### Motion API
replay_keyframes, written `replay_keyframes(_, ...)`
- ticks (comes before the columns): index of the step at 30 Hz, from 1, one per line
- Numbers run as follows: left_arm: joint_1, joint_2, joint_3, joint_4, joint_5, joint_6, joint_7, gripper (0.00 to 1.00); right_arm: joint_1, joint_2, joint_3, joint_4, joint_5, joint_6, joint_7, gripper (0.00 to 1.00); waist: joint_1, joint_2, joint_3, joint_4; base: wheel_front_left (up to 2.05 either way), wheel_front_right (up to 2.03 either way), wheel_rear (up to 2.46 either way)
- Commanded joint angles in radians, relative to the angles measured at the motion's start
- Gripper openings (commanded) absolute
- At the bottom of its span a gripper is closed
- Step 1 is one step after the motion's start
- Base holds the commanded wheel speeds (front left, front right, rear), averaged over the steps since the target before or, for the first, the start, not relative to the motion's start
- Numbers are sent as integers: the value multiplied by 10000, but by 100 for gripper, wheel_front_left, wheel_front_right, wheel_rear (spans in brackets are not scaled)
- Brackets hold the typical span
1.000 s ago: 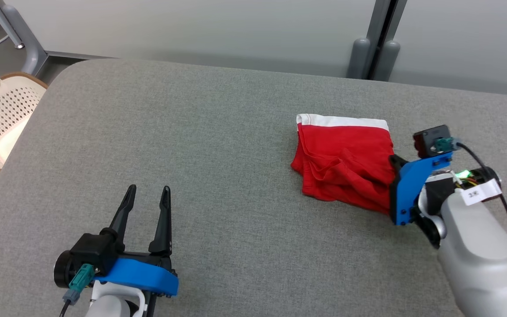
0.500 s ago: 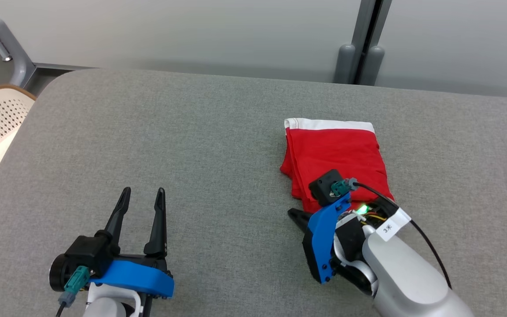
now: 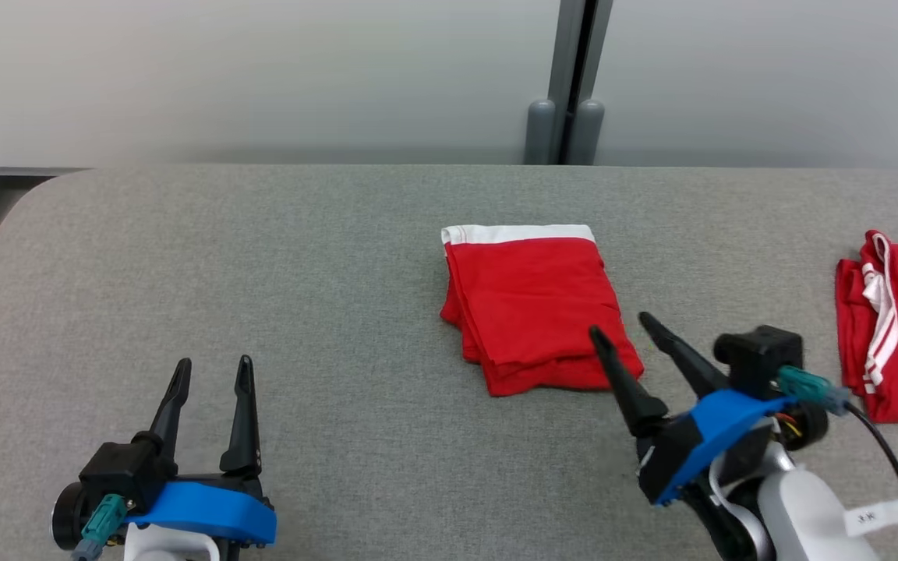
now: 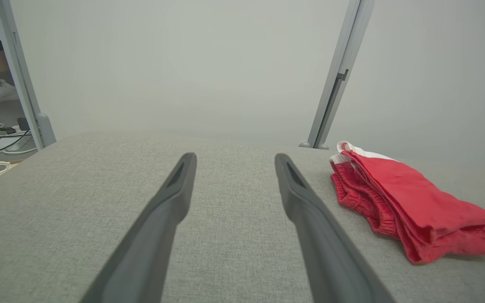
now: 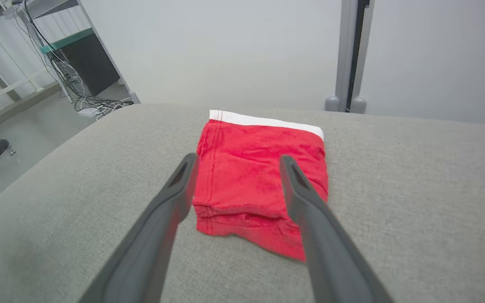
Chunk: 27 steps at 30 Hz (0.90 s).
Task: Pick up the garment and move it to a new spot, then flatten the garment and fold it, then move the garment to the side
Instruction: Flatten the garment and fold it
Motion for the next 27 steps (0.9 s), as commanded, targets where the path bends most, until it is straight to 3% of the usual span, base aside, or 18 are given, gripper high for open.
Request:
replay_keyframes(1,96,74,62,1,-39,40,-42,100,593,140,-613,-425,-297,5,-119,100,0,0,-132,-243,0,0,0)
replay_keyframes(6,272,159,199,-33,-48,135,-42,100,1574,389,-2035,-1367,-990,5,-410,100,0,0,-293,-599,0,0,0)
replay_keyframes(12,590,242,323,-168,-6,237,-40,100,2120,480,-2833,-1814,-1459,5,-470,100,0,0,-486,-986,0,0,0)
replay_keyframes(27,1004,244,368,-216,-61,377,-42,100,2297,335,-2719,-894,-1730,5,-1321,100,0,0,-752,-1264,0,0,0)
